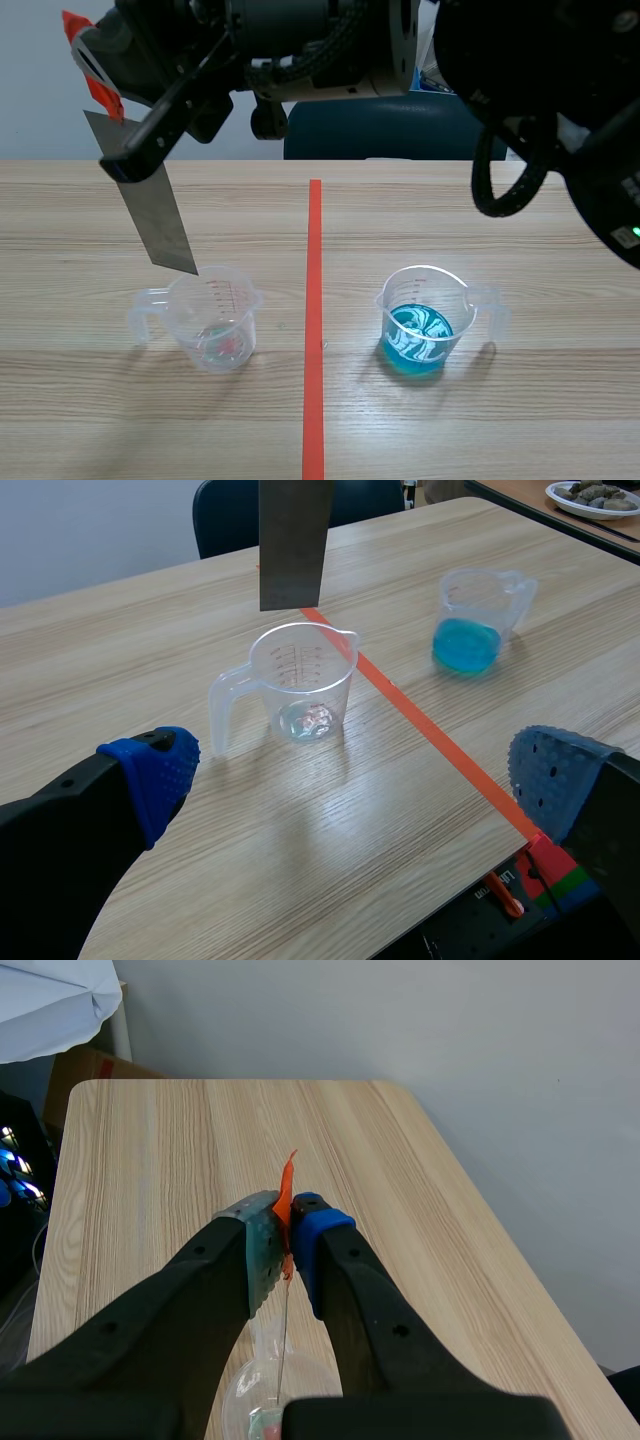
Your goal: Do the redox reaction experiment
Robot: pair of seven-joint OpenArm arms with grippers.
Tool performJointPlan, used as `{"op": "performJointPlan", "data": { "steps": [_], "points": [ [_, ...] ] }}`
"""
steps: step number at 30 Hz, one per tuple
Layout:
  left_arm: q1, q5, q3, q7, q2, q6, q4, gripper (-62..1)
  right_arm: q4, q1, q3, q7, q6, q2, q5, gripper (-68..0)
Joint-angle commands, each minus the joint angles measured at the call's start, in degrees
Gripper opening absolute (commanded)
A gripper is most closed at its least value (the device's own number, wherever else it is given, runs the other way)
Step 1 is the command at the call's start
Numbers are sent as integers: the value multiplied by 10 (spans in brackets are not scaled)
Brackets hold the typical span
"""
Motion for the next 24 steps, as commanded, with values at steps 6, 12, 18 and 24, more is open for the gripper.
{"op": "performJointPlan", "data": {
  "steps": [6,12,18,24],
  "points": [
    [2,-3,3,-8,3,-1,4,14,8,7,5,9,0,-3,4,-669],
    [2,-4,3,-8,3,5,4,14,8,7,5,10,0,-3,4,-669],
    [2,-6,3,-9,3,7,4,14,8,7,5,10,0,-3,4,-669],
    [2,-23,3,-9,3,8,4,14,8,7,5,10,0,-3,4,-669]
  ]
}}
